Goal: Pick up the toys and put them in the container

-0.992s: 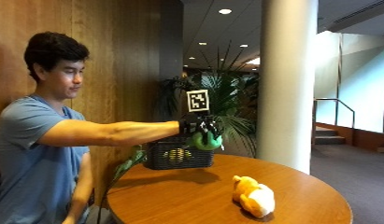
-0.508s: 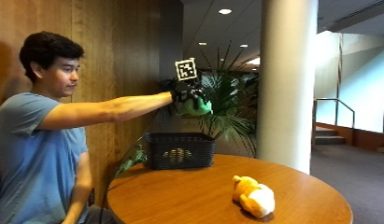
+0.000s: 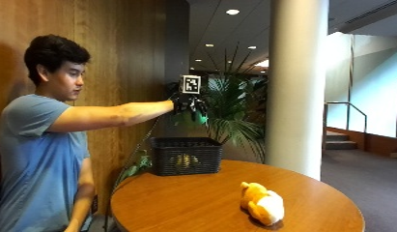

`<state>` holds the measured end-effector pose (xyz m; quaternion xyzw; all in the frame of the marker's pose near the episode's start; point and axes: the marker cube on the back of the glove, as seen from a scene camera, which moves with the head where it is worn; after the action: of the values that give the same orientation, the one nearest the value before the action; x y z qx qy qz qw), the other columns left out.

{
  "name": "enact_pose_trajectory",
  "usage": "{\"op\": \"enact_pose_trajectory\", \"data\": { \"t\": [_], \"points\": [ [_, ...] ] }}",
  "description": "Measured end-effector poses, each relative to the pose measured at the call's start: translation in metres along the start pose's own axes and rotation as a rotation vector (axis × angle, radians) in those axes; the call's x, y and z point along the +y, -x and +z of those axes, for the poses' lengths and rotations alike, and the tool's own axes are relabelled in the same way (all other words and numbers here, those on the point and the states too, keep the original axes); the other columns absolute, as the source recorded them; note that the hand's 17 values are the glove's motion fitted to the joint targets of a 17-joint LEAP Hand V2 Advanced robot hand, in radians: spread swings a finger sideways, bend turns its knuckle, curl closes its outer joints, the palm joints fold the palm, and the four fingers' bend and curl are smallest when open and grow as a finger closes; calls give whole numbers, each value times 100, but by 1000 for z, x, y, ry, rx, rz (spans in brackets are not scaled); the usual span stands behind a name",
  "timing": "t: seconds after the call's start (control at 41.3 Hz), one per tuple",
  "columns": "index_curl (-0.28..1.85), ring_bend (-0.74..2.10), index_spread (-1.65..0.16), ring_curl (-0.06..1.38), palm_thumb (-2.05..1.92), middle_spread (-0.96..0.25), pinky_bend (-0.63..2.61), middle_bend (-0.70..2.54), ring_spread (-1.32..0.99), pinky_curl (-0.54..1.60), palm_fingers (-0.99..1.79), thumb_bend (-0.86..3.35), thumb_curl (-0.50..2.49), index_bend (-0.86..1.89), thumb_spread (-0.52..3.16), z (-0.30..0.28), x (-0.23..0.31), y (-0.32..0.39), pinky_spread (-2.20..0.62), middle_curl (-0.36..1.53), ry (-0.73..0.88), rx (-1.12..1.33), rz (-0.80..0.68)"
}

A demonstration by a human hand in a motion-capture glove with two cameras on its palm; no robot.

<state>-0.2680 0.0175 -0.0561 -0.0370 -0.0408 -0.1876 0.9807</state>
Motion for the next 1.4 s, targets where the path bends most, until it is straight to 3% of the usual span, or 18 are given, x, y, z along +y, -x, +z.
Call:
{"op": "enact_pose_trajectory", "data": {
  "t": [0.121, 0.314, 0.411, 0.532, 0.581, 0.677, 0.847, 0.968, 1.04, 1.185, 1.403],
  "points": [
    [33, 110, -31, 62, 26, -30, 152, 38, -36, 43, 17, -11, 71, -3, 108, 27, -1, 3, -29, 67, 109, -36, -11],
    [21, 116, -27, 61, -4, -11, 165, 35, -26, 44, -4, -9, 55, -3, 108, 24, -9, -20, -24, 66, 92, -43, 16],
    [21, 97, -27, 55, -7, -3, 165, 29, -16, 43, -22, -8, 50, 8, 106, 21, -25, -19, -14, 62, 70, 20, 148],
    [22, 77, -28, 49, -6, 4, 163, 17, -7, 42, -30, -6, 45, 12, 106, 19, -34, -35, -7, 57, 60, 123, 54],
    [22, 73, -28, 48, -5, 6, 161, 14, -4, 41, -29, -6, 43, 11, 106, 15, -36, -62, -5, 54, 60, 139, 89],
    [21, 67, -27, 44, -2, 8, 159, 12, -1, 40, -28, -3, 41, 9, 108, 11, -41, -130, -2, 50, 63, 174, 203],
    [19, 53, -27, 39, 1, 9, 157, 11, 4, 38, -32, -2, 39, 8, 109, 21, -37, -243, 1, 43, 90, 193, 246],
    [18, 46, -27, 37, 3, 9, 156, 10, 6, 38, -32, -2, 37, 6, 110, 37, -41, -305, 3, 39, 115, 202, 370],
    [17, 41, -27, 36, 4, 10, 156, 10, 7, 37, -32, -2, 37, 6, 110, 50, -39, -345, 3, 37, 157, 261, 352],
    [16, 36, -27, 34, 4, 9, 155, 10, 8, 37, -31, -2, 36, 5, 109, 83, -43, -402, 4, 33, 242, 249, 341],
    [12, 28, -27, 32, -1, 9, 153, 11, 9, 36, -34, -4, 34, 2, 102, 134, -69, -441, 6, 29, 291, 179, 547]
  ]
}}
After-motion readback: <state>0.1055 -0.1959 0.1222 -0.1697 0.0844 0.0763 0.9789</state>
